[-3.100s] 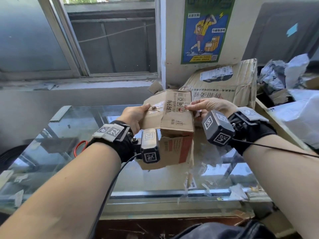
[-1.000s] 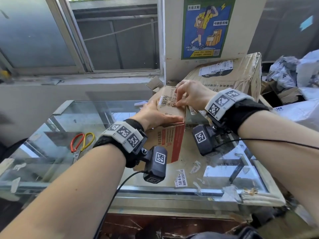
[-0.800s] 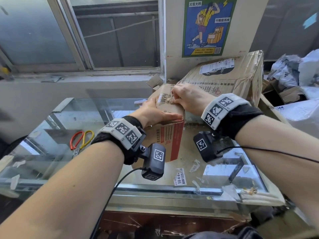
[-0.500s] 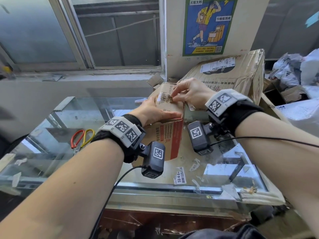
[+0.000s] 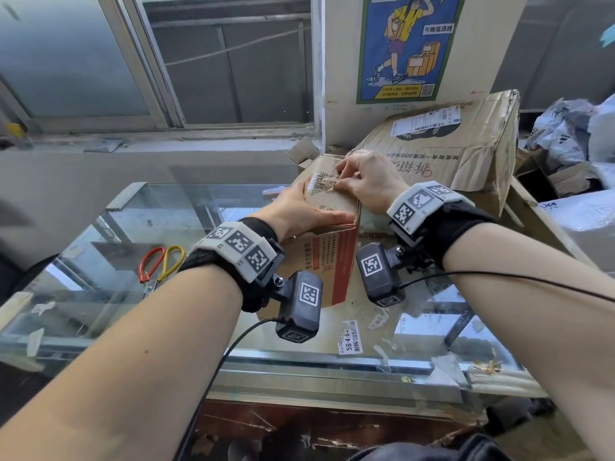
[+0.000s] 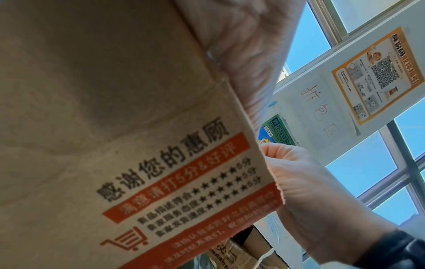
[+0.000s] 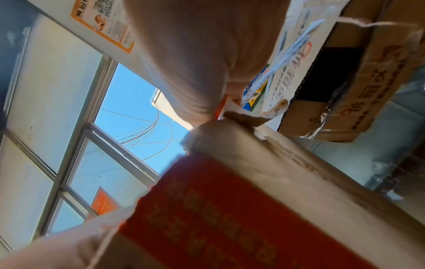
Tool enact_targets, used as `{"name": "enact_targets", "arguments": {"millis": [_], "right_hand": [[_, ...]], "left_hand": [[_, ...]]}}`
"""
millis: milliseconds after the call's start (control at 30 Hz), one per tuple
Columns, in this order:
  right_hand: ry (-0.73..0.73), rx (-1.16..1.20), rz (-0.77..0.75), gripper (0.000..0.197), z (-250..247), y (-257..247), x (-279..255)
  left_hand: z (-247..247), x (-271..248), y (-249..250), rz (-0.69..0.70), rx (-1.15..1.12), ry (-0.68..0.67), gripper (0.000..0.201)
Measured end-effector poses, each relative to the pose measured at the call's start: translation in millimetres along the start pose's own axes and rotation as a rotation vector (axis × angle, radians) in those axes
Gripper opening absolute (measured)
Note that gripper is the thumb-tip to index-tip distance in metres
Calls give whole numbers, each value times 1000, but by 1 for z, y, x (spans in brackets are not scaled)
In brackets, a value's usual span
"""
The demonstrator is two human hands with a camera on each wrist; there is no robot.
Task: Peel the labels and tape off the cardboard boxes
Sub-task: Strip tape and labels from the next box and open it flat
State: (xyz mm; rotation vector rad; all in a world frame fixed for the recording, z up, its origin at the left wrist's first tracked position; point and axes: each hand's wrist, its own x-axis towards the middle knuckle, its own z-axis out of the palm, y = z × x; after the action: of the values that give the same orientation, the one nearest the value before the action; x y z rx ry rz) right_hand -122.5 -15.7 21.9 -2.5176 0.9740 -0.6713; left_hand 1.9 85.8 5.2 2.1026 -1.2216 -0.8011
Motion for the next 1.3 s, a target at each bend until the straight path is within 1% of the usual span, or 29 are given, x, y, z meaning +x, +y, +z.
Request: {"name": "enact_targets", "arguments": {"millis": [67, 100, 167, 233, 267, 333, 367, 467, 533, 633, 733, 833, 933, 1000, 1067, 1133, 1200, 1233, 1300], "right_hand": [[16, 39, 46, 13, 1, -1, 3], [8, 52, 67, 14, 1, -2, 4], [-41, 149, 113, 14, -3, -2, 2], [-114, 391, 177, 14, -11, -2, -3], [-161, 458, 178, 18, -14, -2, -6], [-231, 338, 120, 27, -18, -2, -6], [-234, 268, 95, 27, -18, -2, -5], [-167, 211, 39, 18, -17, -4, -1], [-121, 96, -46, 12, -13, -4, 1], [-91, -129, -207, 8, -2, -3, 1], [-82, -188, -249, 9, 3, -1, 2], [-37, -166, -221, 6, 6, 1, 4], [11, -104, -136, 8, 10, 1, 10], [11, -55, -70, 10, 11, 1, 14], [-34, 13, -23, 10, 6, 2, 16], [-108, 151, 11, 14, -2, 2, 14], [-181, 277, 38, 22, -11, 3, 9], [-201, 261, 31, 25, -12, 3, 8], [-183, 196, 12, 22, -11, 3, 10]], "left_hand": [[-1, 1, -1, 20, -7, 15, 105], [-1, 1, -1, 26, -5, 19, 104], [0, 1, -1, 21, 1, 11, 107], [2, -1, 1, 17, 6, 4, 114], [2, -2, 2, 17, 8, 8, 120], [3, -1, 3, 24, 24, 22, 131], [4, -1, 3, 25, 35, 29, 134], [5, 3, 0, 29, 64, 57, 140], [6, 4, -2, 24, 91, 70, 145], [3, 4, -1, 12, 137, 58, 141], [2, 5, -2, 19, 145, 68, 129], [2, 10, -4, 42, 177, 87, 118], [0, 13, -3, 59, 244, 121, 117], [0, 13, -3, 55, 272, 132, 118], [0, 12, -4, 52, 270, 128, 126], [1, 11, -4, 57, 273, 125, 131], [1, 11, -3, 78, 278, 126, 123], [1, 11, -3, 87, 286, 128, 119], [2, 11, -3, 95, 304, 131, 116]]}}
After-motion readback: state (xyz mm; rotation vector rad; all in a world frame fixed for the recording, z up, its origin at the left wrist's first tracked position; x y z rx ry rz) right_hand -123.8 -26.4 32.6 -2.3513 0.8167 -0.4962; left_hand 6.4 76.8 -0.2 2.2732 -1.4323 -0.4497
